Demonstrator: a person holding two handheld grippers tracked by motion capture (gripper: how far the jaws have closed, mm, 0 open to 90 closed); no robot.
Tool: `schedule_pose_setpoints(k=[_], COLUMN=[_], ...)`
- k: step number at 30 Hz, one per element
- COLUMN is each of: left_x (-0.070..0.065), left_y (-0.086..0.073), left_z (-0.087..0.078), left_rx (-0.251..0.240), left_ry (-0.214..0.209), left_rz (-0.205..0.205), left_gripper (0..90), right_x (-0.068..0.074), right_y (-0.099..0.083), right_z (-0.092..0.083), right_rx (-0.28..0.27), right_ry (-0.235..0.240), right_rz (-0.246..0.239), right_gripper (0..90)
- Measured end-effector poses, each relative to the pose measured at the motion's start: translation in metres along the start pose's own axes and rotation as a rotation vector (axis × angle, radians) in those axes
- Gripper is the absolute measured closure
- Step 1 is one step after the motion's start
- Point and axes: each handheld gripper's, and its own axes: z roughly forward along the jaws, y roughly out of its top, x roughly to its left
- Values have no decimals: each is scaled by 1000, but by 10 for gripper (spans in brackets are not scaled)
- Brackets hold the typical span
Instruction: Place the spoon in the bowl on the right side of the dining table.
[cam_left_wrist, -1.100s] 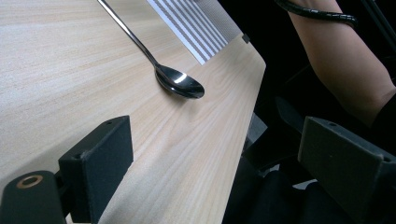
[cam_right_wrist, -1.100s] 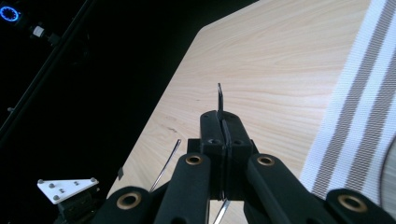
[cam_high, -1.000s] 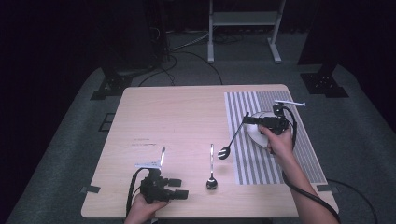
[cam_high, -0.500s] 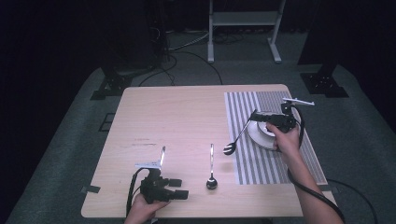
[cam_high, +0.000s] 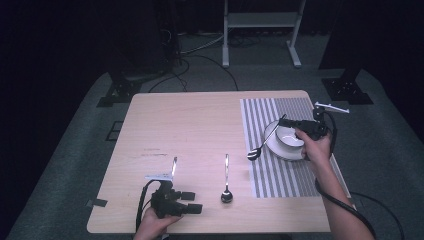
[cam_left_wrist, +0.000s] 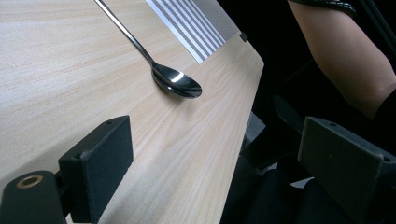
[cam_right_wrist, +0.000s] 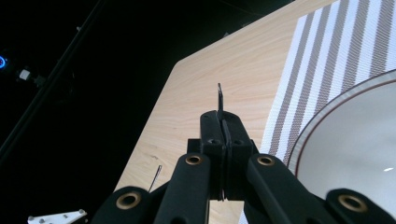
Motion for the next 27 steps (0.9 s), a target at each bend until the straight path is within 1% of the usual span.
schedule_pose_setpoints(k=[7,18,27], left_x=[-1,-1,-1], left_y=[0,0,0], left_z=[1,2,2], left_rx=[7,13,13], left_ry=[-2,-6,-6], left_rz=[3,8,7], left_gripper=[89,89,89], right_x=[-8,-15,-18], right_y=[3,7,12], right_z=[-9,-23,-32], right_rx=[-25,-62,-92], right_ry=[-6,-32,-49], right_rz=[33,50,49], right_gripper=[890,890,890])
